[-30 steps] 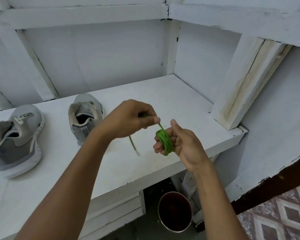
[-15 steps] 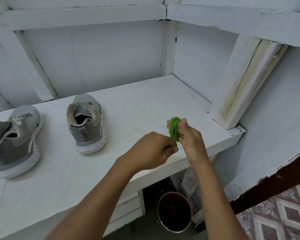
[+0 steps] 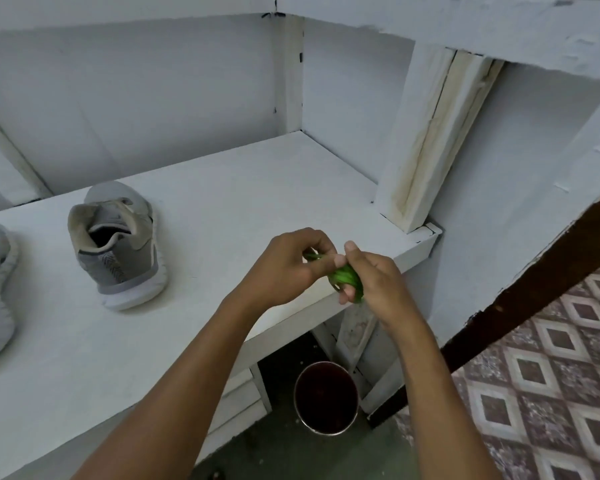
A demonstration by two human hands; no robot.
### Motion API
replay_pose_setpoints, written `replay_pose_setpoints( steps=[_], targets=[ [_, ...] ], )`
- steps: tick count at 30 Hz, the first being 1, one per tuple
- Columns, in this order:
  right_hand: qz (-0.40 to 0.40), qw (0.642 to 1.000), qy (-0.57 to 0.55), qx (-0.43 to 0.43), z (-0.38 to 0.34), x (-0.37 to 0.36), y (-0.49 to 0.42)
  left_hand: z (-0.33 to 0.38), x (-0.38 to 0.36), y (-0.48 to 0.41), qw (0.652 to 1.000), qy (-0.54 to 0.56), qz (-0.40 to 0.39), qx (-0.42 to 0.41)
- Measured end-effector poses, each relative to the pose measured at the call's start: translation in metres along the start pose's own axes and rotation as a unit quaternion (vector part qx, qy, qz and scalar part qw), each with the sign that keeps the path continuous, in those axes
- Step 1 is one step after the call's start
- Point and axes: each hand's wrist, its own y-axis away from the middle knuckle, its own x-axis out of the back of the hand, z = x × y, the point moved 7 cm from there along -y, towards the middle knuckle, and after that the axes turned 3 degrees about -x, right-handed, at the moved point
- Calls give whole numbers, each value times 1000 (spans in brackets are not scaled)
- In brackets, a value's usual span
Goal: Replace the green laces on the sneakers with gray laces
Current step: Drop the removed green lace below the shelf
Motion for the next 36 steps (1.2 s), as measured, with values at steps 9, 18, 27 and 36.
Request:
replay_pose_setpoints(
  steps=[9,18,27,36],
  targets=[
    [26,987,-159,-26,24,34,17,-7,-62,6,957,281,-3,67],
    [82,940,-304,-129,72,42,22,-22,-93,12,980,189,-27,63],
    [158,905,-306,-248,116,28,23,-46,-108,22,995,51,-43,76],
    [176,937,-82,-290,147,32,28,-84,-126,39,984,94,-41,143]
  ],
)
